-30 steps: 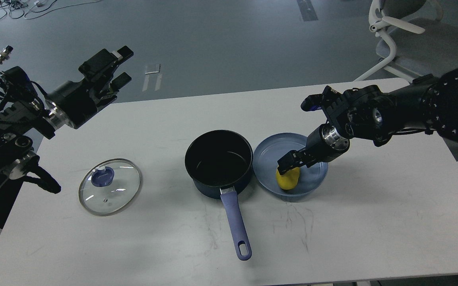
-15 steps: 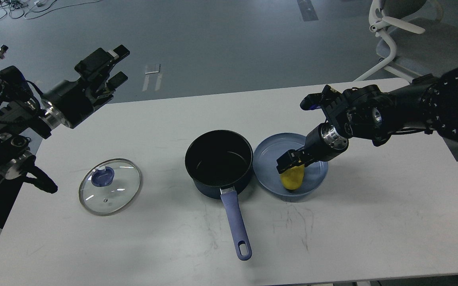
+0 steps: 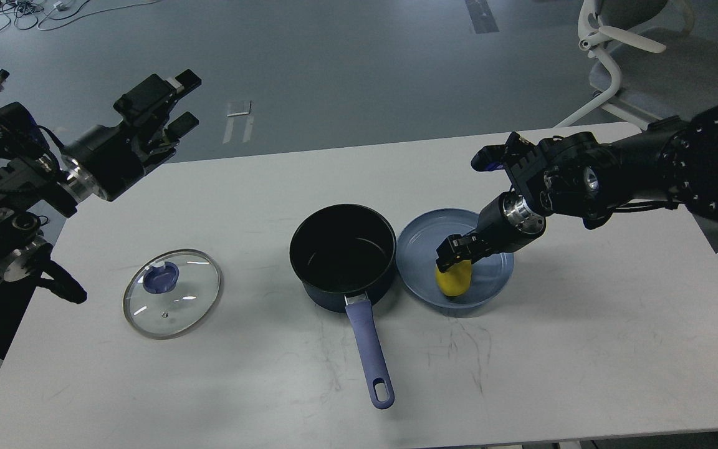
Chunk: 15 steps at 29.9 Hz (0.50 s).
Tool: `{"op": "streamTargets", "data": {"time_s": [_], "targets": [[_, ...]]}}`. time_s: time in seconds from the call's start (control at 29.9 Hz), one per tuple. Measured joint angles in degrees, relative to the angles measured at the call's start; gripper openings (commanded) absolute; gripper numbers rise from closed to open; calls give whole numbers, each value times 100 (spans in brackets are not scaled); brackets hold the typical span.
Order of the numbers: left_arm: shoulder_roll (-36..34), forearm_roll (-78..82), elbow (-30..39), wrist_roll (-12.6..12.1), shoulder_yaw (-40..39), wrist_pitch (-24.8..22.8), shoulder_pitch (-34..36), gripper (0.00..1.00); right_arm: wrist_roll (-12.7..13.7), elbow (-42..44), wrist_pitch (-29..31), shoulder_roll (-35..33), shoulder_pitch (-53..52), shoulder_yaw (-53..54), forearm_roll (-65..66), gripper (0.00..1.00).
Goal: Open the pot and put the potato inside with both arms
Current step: 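Close the right gripper around the yellow potato, then lift the potato with the right gripper and move it over the pot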
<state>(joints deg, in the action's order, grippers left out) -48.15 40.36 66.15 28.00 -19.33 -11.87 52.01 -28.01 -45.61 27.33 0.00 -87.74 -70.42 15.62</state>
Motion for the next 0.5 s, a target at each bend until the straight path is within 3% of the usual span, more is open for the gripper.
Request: {"op": "streamTargets", "data": {"time_s": [0.5], "targets": [[10,-5,29,0,-1,0,-7,98,1,-72,68,0,-162,7,2,27]]}}
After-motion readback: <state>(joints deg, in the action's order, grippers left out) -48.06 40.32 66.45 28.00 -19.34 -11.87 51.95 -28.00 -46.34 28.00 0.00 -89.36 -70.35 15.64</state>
